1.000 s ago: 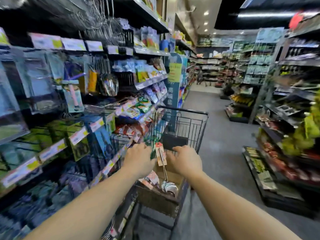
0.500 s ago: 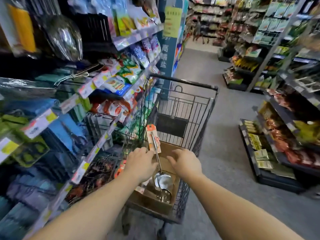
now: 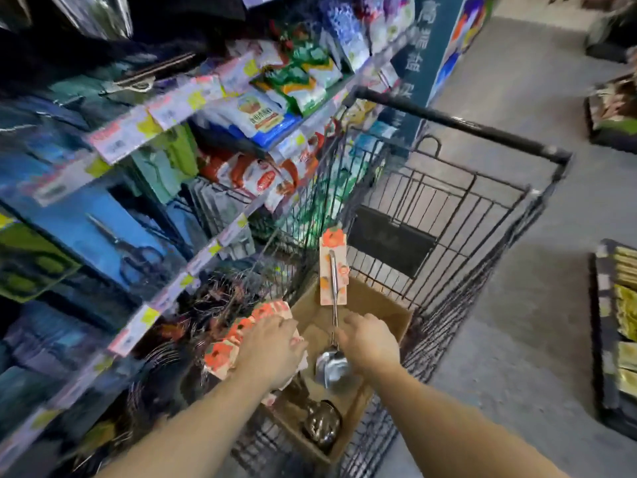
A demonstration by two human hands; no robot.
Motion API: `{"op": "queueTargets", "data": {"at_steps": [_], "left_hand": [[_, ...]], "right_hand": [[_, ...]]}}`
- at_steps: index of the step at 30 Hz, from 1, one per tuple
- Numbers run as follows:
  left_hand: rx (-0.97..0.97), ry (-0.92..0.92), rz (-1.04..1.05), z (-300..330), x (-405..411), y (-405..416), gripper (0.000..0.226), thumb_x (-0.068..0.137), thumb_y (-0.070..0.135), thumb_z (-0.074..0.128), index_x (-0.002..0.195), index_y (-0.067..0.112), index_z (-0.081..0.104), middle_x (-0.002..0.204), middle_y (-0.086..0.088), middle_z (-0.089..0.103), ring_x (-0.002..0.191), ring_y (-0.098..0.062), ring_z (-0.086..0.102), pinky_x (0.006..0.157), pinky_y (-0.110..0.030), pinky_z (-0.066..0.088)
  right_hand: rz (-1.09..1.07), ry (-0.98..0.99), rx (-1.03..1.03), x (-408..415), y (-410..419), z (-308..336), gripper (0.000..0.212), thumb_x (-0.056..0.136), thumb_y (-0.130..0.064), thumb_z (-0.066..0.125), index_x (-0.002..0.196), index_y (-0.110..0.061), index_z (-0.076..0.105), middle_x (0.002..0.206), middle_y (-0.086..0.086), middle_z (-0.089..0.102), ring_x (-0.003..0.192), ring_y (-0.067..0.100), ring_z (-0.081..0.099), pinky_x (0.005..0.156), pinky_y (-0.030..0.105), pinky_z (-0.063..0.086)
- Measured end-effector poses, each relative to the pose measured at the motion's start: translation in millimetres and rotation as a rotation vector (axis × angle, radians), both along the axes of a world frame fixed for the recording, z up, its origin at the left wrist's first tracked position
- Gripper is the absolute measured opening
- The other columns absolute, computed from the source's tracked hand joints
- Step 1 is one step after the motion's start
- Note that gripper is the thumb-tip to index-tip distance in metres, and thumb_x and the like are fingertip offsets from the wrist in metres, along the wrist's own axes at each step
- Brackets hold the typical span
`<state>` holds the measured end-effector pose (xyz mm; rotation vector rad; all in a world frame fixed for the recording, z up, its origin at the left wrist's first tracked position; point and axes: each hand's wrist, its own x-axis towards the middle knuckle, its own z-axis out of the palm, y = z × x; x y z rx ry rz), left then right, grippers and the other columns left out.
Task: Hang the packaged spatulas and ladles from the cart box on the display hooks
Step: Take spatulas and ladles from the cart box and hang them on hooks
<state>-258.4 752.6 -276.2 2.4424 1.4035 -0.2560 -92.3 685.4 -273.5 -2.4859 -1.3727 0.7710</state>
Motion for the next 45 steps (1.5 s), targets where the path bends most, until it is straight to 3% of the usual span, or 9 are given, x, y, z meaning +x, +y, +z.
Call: {"op": "queueTargets", "data": {"at_steps": [5, 15, 22, 28, 31, 34, 37, 42, 45], "left_hand": [[-0.088, -0.009, 0.080, -45.9, 22.7, 13.0, 0.048, 0.092, 0.051, 0.039, 0.133, 0.027, 0.048, 0.131, 0.001, 0.052, 0.123, -0.023, 0.044, 0.101, -0.037, 0.037], [-0.106, -0.106, 0.070, -144.4, 39.9, 44.8, 0.048, 0.089, 0.047, 0.050, 0.130, 0.022, 0.054, 0.121, 0.000, 0.058, 0.115, -0.024, 0.050, 0.099, -0.035, 0.039], [0.000, -0.140, -0.003, -170.7, 32.2, 44.9, 0.040, 0.081, 0.049, 0.047, 0.105, 0.024, 0.067, 0.098, 0.006, 0.066, 0.094, -0.021, 0.062, 0.085, -0.037, 0.048], [0.033, -0.153, 0.005, -164.9, 34.4, 43.9, 0.041, 0.078, 0.048, 0.047, 0.103, 0.023, 0.068, 0.096, 0.005, 0.067, 0.092, -0.022, 0.063, 0.081, -0.036, 0.048], [-0.044, -0.120, 0.030, -158.4, 42.6, 43.5, 0.039, 0.078, 0.045, 0.059, 0.111, 0.024, 0.065, 0.104, 0.005, 0.065, 0.102, -0.022, 0.059, 0.087, -0.038, 0.044], [-0.156, -0.103, 0.045, -154.7, 57.3, 44.4, 0.046, 0.083, 0.050, 0.056, 0.124, 0.028, 0.054, 0.120, 0.006, 0.056, 0.117, -0.021, 0.048, 0.097, -0.034, 0.034], [-0.201, -0.119, 0.059, -155.8, 76.4, 47.3, 0.047, 0.082, 0.054, 0.055, 0.121, 0.026, 0.056, 0.116, 0.002, 0.058, 0.113, -0.023, 0.051, 0.094, -0.034, 0.036], [-0.392, -0.415, 0.341, -152.8, 94.4, 49.0, 0.023, 0.086, 0.029, 0.061, 0.106, 0.020, 0.065, 0.105, -0.008, 0.066, 0.100, -0.029, 0.059, 0.081, -0.035, 0.046], [-0.413, -0.606, 0.569, -155.4, 92.5, 48.4, 0.013, 0.088, 0.021, 0.062, 0.095, 0.012, 0.069, 0.089, -0.008, 0.067, 0.088, -0.030, 0.062, 0.071, -0.031, 0.044]], "right_hand": [[0.028, 0.081, -0.113, 22.1, 30.3, -62.7, 0.038, 0.089, -0.053, 0.041, 0.101, -0.026, 0.064, 0.099, 0.002, 0.063, 0.097, 0.025, 0.060, 0.080, 0.039, 0.053], [-0.142, 0.157, -0.274, 31.4, 72.9, -194.1, 0.041, 0.088, -0.053, 0.050, 0.119, -0.027, 0.055, 0.111, 0.003, 0.062, 0.106, 0.027, 0.059, 0.083, 0.036, 0.047], [-0.325, 0.299, -0.269, 35.6, 95.0, -249.6, 0.024, 0.092, -0.025, 0.053, 0.114, -0.020, 0.061, 0.111, 0.008, 0.066, 0.106, 0.030, 0.060, 0.083, 0.032, 0.045], [-0.288, 0.333, -0.179, 42.6, 88.0, -231.3, 0.021, 0.092, -0.015, 0.053, 0.109, -0.018, 0.063, 0.104, 0.008, 0.066, 0.101, 0.029, 0.059, 0.079, 0.029, 0.041], [-0.233, 0.360, -0.072, 48.9, 83.2, -203.5, 0.017, 0.090, -0.015, 0.058, 0.104, -0.023, 0.064, 0.095, -0.002, 0.066, 0.095, 0.021, 0.061, 0.080, 0.030, 0.045], [-0.102, 0.355, 0.032, 57.0, 91.3, -170.0, 0.018, 0.089, -0.017, 0.062, 0.106, -0.024, 0.064, 0.092, -0.008, 0.065, 0.088, 0.012, 0.059, 0.079, 0.029, 0.048], [-0.037, 0.370, 0.119, 61.9, 104.9, -142.9, 0.015, 0.087, -0.017, 0.066, 0.101, -0.022, 0.068, 0.087, -0.005, 0.067, 0.079, 0.013, 0.059, 0.073, 0.027, 0.048], [0.047, 0.395, 0.231, 57.0, 119.7, -115.1, 0.009, 0.084, -0.023, 0.071, 0.088, -0.016, 0.068, 0.085, 0.002, 0.067, 0.078, 0.017, 0.063, 0.072, 0.031, 0.052], [0.045, 0.471, 0.267, 58.1, 122.2, -110.1, 0.019, 0.088, -0.031, 0.065, 0.082, -0.014, 0.066, 0.077, 0.003, 0.066, 0.073, 0.016, 0.061, 0.068, 0.030, 0.049]]}}
